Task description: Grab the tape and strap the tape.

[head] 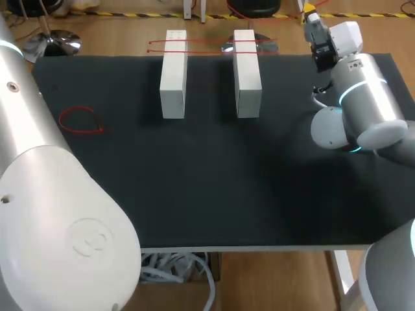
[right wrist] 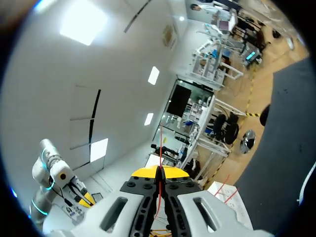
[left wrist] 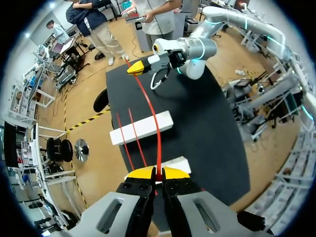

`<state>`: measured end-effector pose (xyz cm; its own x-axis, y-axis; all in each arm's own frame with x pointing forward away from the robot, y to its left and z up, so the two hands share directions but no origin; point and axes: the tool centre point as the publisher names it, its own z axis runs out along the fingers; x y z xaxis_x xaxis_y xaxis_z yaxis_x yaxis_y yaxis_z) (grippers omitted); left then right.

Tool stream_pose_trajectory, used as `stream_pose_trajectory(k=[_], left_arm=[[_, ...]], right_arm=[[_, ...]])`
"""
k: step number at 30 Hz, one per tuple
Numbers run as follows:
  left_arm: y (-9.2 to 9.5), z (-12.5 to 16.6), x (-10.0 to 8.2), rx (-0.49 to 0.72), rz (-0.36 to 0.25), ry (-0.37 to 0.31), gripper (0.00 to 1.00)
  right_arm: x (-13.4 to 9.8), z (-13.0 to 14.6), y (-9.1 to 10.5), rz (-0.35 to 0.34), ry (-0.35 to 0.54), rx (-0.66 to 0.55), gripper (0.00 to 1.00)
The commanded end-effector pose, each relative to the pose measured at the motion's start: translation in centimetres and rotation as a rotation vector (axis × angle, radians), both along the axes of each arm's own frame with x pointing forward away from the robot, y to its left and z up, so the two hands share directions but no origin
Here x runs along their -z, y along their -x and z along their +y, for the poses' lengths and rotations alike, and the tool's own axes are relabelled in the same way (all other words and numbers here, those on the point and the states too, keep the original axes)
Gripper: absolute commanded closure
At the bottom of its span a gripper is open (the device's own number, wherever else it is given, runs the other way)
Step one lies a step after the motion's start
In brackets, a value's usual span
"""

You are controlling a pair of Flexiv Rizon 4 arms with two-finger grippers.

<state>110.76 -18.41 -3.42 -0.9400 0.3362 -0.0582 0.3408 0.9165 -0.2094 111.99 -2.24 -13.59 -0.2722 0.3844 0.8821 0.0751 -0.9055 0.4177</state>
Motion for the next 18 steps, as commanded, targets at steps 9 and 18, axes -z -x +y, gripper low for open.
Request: stream_pose_trajectory(k=[9,18], left_arm=[[-0.2,-0.1,-0.2,0.001,0.006,-0.008,1.00],[-0.2,-0.1,-0.2,0.001,0.006,-0.008,1.00]], right_arm=[[-2.9,-0.2,-3.0,0.066,0.329,-0.050,1.00],[-3.7,0.3,-2.4,0.055,0.843,-0.071,1.00]])
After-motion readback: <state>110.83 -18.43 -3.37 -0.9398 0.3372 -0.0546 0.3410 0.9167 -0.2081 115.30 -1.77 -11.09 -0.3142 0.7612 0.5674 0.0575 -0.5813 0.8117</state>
